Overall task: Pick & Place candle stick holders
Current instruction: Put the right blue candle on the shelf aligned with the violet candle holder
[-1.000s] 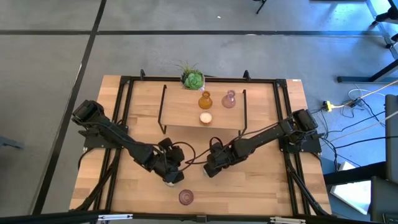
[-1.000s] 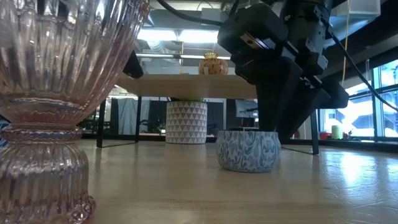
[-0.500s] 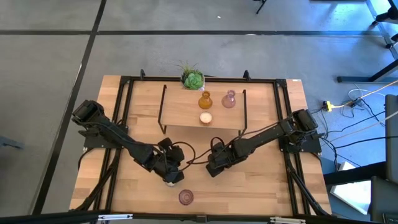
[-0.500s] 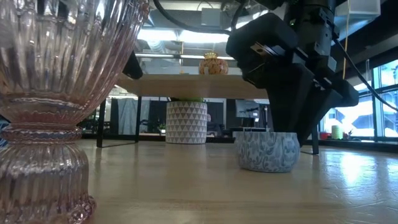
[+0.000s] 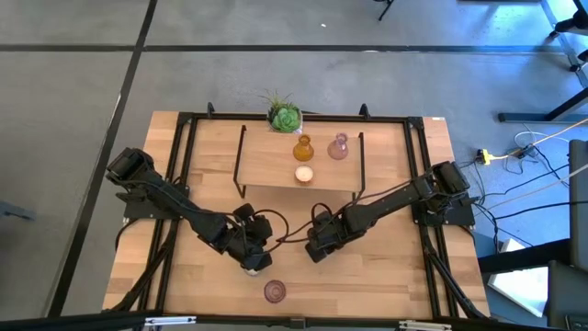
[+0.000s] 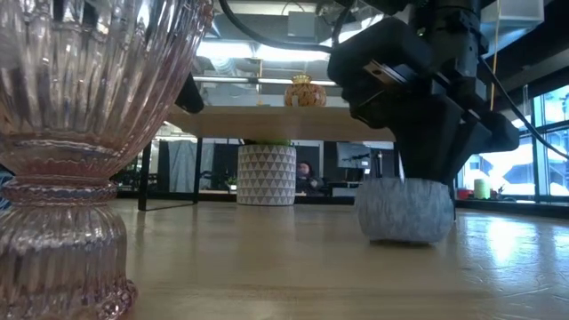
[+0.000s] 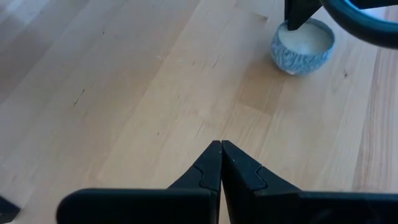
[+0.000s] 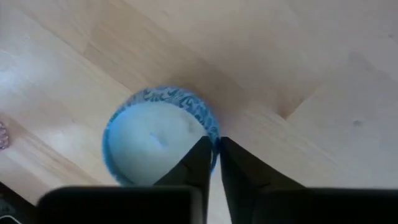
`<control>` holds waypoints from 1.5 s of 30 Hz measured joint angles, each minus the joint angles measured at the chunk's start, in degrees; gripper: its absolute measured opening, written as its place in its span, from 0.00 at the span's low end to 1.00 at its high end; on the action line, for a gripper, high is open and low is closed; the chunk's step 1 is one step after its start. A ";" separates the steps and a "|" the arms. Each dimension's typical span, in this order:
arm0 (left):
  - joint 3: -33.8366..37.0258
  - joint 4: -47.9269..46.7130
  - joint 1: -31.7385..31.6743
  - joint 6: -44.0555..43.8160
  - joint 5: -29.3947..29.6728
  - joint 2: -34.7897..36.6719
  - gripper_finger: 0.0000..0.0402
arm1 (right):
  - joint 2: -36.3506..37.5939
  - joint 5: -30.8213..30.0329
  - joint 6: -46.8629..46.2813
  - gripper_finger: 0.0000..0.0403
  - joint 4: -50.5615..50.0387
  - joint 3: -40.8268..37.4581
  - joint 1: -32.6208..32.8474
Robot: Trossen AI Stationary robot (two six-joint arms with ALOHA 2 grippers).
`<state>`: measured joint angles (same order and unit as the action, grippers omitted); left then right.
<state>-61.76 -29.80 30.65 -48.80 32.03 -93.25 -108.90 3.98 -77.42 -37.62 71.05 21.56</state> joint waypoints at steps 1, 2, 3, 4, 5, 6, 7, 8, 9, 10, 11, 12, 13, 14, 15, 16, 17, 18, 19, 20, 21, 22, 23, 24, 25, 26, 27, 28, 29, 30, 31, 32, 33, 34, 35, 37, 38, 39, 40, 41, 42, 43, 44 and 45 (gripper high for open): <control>0.00 0.00 0.00 0.00 0.00 0.00 0.00 | 0.02 0.36 0.01 0.07 -0.07 0.00 0.00; 0.00 -0.01 0.00 0.00 -0.04 0.00 0.01 | 0.00 0.67 -0.01 0.05 -0.14 0.00 0.00; 0.00 -0.03 0.00 0.00 -0.11 0.00 0.01 | 0.02 1.06 0.02 0.04 -0.12 0.00 0.00; 0.00 -0.14 0.00 0.00 -0.35 0.00 0.01 | 0.06 1.71 0.06 0.02 -0.12 0.00 0.02; 0.00 -0.33 0.00 0.00 -0.61 0.00 0.01 | 0.14 2.46 0.24 0.02 -0.14 0.00 0.06; 0.00 -0.56 0.02 0.00 -0.88 -0.02 0.01 | 0.28 3.28 0.29 0.01 -0.18 0.06 0.12; 0.00 -0.76 0.08 0.00 -1.23 -0.02 0.01 | 0.31 3.96 0.49 0.01 -0.94 0.61 0.20; 0.00 -1.02 0.13 0.00 -1.50 -0.02 0.00 | 0.31 4.23 1.19 0.01 -2.34 1.58 0.35; 0.00 -1.40 0.28 0.00 -1.57 -0.02 0.00 | 0.31 4.29 1.95 0.01 -4.38 2.97 0.54; 0.00 -1.85 0.46 -0.02 -1.59 -0.02 0.01 | 0.31 4.26 2.86 0.01 -6.87 4.69 0.67; 0.00 -2.33 0.65 -0.06 -1.61 -0.02 0.01 | 0.34 4.07 3.89 0.01 -9.64 6.67 0.74; 0.00 -3.07 0.86 -0.28 -1.62 -0.02 0.01 | 0.35 3.64 5.07 0.01 -12.57 8.72 0.75; 0.00 -3.96 1.08 -0.81 -1.61 0.05 0.01 | 0.35 3.10 6.31 0.01 -15.86 10.98 0.76; 0.00 -5.17 1.35 -1.59 -1.42 0.28 0.01 | 0.35 2.27 7.67 0.01 -19.68 13.65 0.73; 0.02 -6.35 1.65 -2.39 -0.82 0.65 0.00 | 0.35 1.29 9.10 0.00 -23.60 16.63 0.59; 0.02 -7.22 2.00 -3.21 0.10 1.28 0.00 | 0.35 0.03 10.58 0.00 -27.27 19.74 0.40; 0.02 -8.32 2.41 -4.09 1.30 2.09 0.01 | 0.35 -1.44 11.95 0.00 -30.95 22.91 0.17; 0.02 -9.59 2.76 -5.16 2.51 2.92 0.01 | 0.37 -3.06 13.10 0.00 -34.65 26.06 -0.10; 0.02 -10.72 3.03 -6.19 3.63 3.76 0.01 | 0.37 -4.65 14.11 0.00 -38.20 29.03 -0.46; 0.02 -11.74 3.29 -7.18 4.65 4.62 0.01 | 0.37 -6.23 15.08 0.00 -41.52 31.98 -0.95; 0.02 -12.65 3.55 -8.06 5.65 5.56 0.01 | 0.37 -7.73 15.96 0.00 -45.02 34.95 -1.48; 0.02 -13.25 3.80 -8.59 6.68 6.51 0.00 | 0.42 -9.32 16.70 0.00 -48.51 37.67 -2.13; 0.02 -13.68 3.93 -9.08 7.66 7.41 0.00 | 0.48 -10.88 17.44 0.00 -51.75 40.07 -2.95; 0.02 -14.05 4.01 -9.38 8.36 8.25 0.01 | 0.56 -12.42 18.18 0.00 -53.26 41.93 -3.79; 0.02 -14.48 4.14 -9.55 9.04 8.94 0.01 | 0.69 -13.64 19.60 0.00 -52.47 43.06 -4.74; 0.02 -14.64 4.26 -9.59 9.59 9.60 0.01 | 1.05 -14.33 20.69 0.00 -51.79 43.77 -5.70; 0.02 -14.66 4.26 -9.60 10.05 10.24 0.01 | 1.26 -15.10 21.33 0.00 -52.19 44.41 -6.58; 0.02 -14.70 4.24 -9.60 10.46 10.73 0.01 | 1.52 -15.65 22.39 0.00 -52.63 44.97 -7.67; 0.02 -14.77 4.24 -9.60 10.68 11.11 0.00 | 1.83 -15.81 23.30 0.00 -52.38 45.18 -8.73; 0.02 -15.02 4.24 -9.60 10.77 11.40 0.00 | 1.94 -16.00 24.26 0.00 -52.42 45.22 -9.82; 0.02 -15.16 4.24 -9.61 10.76 11.63 0.01 | 1.83 -15.98 25.58 0.00 -52.49 45.19 -10.83; 0.02 -15.04 4.24 -9.78 10.82 11.77 0.01 | 1.61 -15.96 26.72 0.00 -52.37 45.10 -11.69; 0.02 -15.05 4.29 -10.01 10.81 11.82 0.01 | 1.49 -15.97 27.49 0.00 -52.35 45.02 -12.59; 0.02 -15.08 4.40 -10.16 10.69 11.82 0.01 | 1.50 -15.98 28.36 0.00 -52.41 45.00 -13.46; 0.02 -15.07 4.55 -10.23 10.62 11.82 0.01 | 1.63 -15.98 29.31 0.00 -52.39 45.04 -14.31; 0.02 -15.06 5.01 -10.49 10.56 11.82 0.00 | 1.67 -15.98 31.23 0.00 -52.40 45.05 -16.03; 0.02 -15.08 5.10 -10.63 10.47 11.82 0.00 | 1.61 -15.95 32.21 0.00 -52.40 45.05 -16.85; 0.02 -15.08 5.30 -10.71 10.47 11.82 0.01 | 1.60 -15.95 33.50 0.00 -52.39 45.05 -17.62; 0.02 -15.06 5.41 -10.93 10.45 11.82 0.01 | 1.62 -15.94 35.69 0.00 -52.38 45.05 -18.36; 0.02 -15.12 5.58 -11.12 10.45 11.82 0.01 | 1.62 -15.74 38.78 0.00 -52.40 45.05 -18.94; 0.02 -15.23 5.76 -11.45 10.45 11.82 0.01 | 1.62 -15.60 42.22 0.00 -52.40 45.05 -19.38; 0.02 -15.29 5.96 -11.77 10.45 11.82 0.01 | 1.62 -15.68 44.74 0.00 -52.40 45.05 -19.62; 0.02 -15.30 6.14 -12.04 10.45 11.82 0.00 | 1.62 -16.07 46.72 0.00 -52.39 45.05 -19.69; 0.02 -15.30 6.35 -12.28 10.45 11.82 0.00 | 1.75 -16.43 48.64 0.00 -52.40 45.05 -19.43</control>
<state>-61.73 -45.10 37.00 -61.08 42.48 -81.43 -107.15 -12.46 -28.78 -90.02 116.09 2.13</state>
